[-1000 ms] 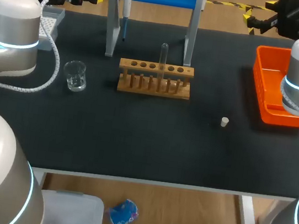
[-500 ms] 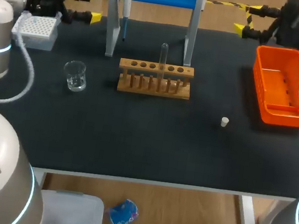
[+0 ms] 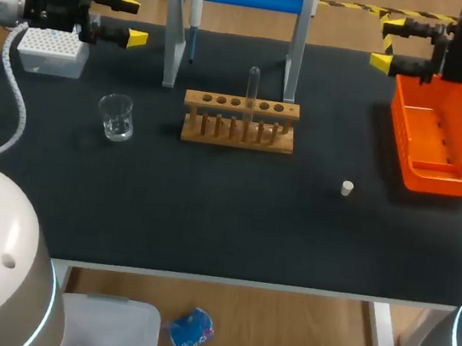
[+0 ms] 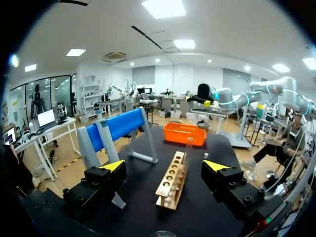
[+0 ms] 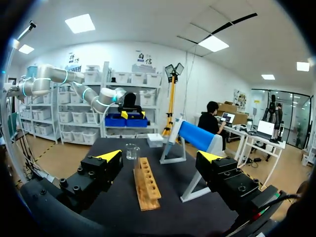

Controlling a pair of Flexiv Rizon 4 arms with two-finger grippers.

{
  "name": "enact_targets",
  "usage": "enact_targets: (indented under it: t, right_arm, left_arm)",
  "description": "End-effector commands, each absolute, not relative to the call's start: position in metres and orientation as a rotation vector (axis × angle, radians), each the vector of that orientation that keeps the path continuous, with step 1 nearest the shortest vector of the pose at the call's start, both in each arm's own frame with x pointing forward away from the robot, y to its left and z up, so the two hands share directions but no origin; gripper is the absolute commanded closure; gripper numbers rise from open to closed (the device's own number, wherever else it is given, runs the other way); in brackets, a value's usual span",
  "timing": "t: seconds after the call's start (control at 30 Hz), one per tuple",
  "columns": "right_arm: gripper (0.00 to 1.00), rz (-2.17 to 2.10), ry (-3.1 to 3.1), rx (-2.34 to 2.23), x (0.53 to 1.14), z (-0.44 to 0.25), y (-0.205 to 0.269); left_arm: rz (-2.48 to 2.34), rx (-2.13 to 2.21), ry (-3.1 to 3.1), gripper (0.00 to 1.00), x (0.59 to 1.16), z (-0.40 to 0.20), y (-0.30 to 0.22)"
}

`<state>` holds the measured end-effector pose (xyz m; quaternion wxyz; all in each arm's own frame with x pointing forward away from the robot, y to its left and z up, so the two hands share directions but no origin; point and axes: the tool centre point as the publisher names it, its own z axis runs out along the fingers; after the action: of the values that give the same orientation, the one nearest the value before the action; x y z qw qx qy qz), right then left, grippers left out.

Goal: Invert the test tube, pick up the pipette, mount the tip to pipette, aspirate from beaker and dispense into the tube, eject the tip, return the pipette, and cap with the stopper.

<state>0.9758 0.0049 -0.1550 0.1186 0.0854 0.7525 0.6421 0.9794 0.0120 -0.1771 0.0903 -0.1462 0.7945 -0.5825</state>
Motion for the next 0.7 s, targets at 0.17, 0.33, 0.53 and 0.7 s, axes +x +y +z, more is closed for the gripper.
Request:
enact_targets:
  t: [0.17,0.33,0.53,0.7]
  right_arm:
    - [0.0,1.892,2.22,0.224,0.979,-0.155,0.004]
    - [0.0,1.956,2.223,0.254,0.968,-0.184,0.015]
    - [0.0,2.015,2.31,0.198,0.958,-0.217,0.039]
    - [0.0,2.063,2.381,0.123,0.953,-0.239,0.069]
  left_arm:
    - [-1.731,-0.427,2.371,0.0,0.978,-0.18,0.008]
    - [-1.742,-0.443,2.42,0.0,0.969,-0.203,-0.009]
    - [-1.683,-0.421,2.487,0.0,0.955,-0.224,-0.028]
    - [-1.625,-0.377,2.534,0.0,0.947,-0.238,-0.044]
